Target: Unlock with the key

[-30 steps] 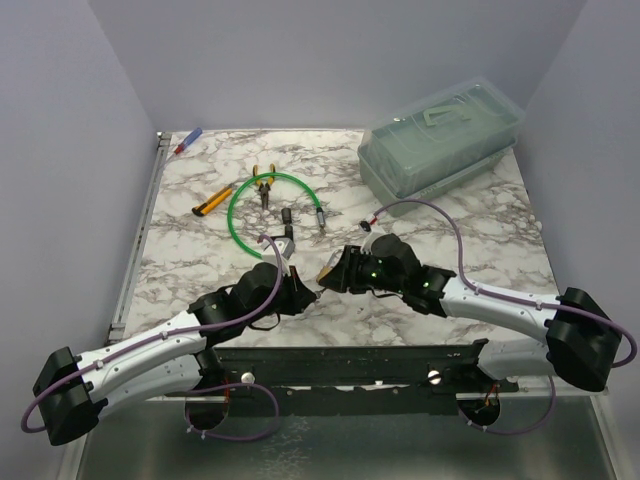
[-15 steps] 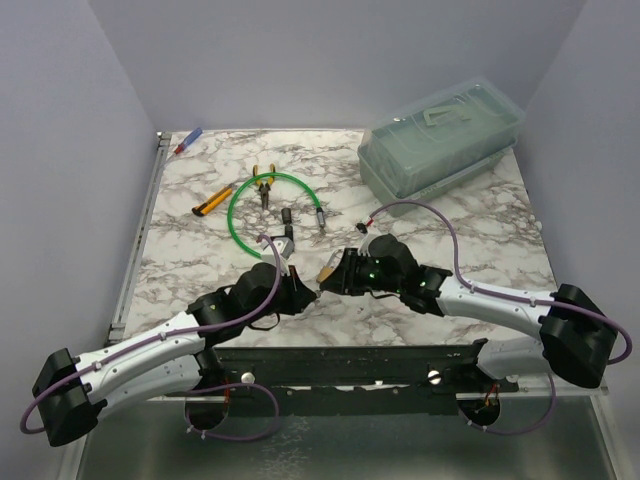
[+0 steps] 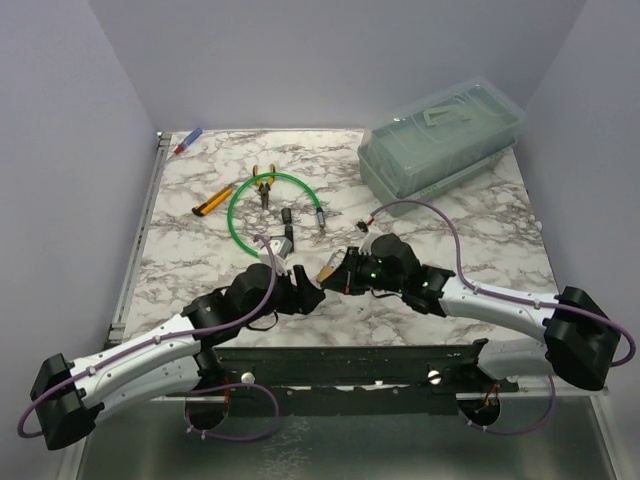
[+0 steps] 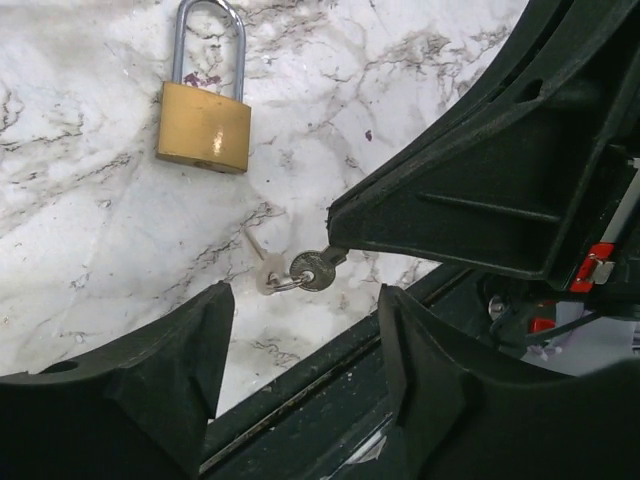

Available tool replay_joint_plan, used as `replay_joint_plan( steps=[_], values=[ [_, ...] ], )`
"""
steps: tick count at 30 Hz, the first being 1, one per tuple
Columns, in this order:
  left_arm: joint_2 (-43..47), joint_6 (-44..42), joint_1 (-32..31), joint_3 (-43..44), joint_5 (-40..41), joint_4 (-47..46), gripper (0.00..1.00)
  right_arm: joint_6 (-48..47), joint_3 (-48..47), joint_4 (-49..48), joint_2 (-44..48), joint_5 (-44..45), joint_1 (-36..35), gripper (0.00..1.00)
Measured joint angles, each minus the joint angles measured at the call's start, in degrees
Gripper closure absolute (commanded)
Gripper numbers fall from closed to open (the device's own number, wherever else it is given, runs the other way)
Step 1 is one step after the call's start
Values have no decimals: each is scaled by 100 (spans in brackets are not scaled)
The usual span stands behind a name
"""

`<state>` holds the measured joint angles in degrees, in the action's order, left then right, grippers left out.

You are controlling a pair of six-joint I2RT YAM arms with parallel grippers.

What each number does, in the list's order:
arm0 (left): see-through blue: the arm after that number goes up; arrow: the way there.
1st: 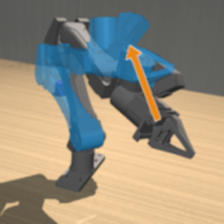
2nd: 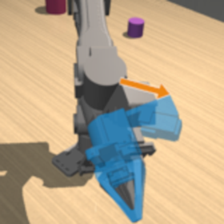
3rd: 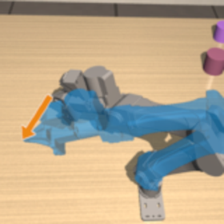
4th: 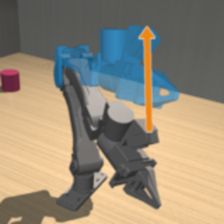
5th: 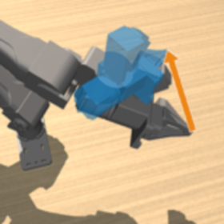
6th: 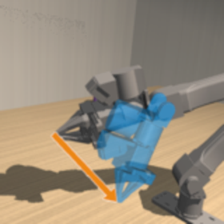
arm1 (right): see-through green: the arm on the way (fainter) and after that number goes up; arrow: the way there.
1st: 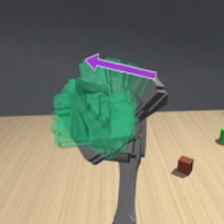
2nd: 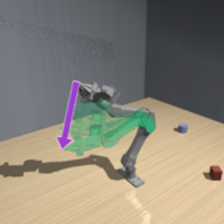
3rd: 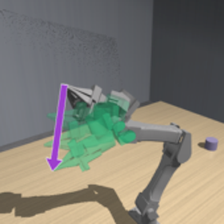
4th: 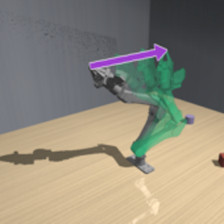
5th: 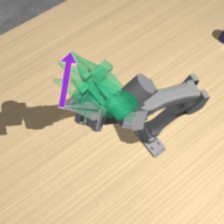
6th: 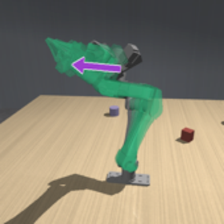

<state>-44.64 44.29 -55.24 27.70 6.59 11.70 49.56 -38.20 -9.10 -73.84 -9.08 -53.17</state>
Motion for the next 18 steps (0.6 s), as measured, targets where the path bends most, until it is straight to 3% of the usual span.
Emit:
replay_joint_plan(
  steps=[7,18],
  values=[
    [503,-210,-2,0,-173,9,45,-597,20,308,734,17,2,100],
    [1209,-621,-2,7,-1534,-704,43,-1641,61,389,2129,-501,2,100]
  ],
)
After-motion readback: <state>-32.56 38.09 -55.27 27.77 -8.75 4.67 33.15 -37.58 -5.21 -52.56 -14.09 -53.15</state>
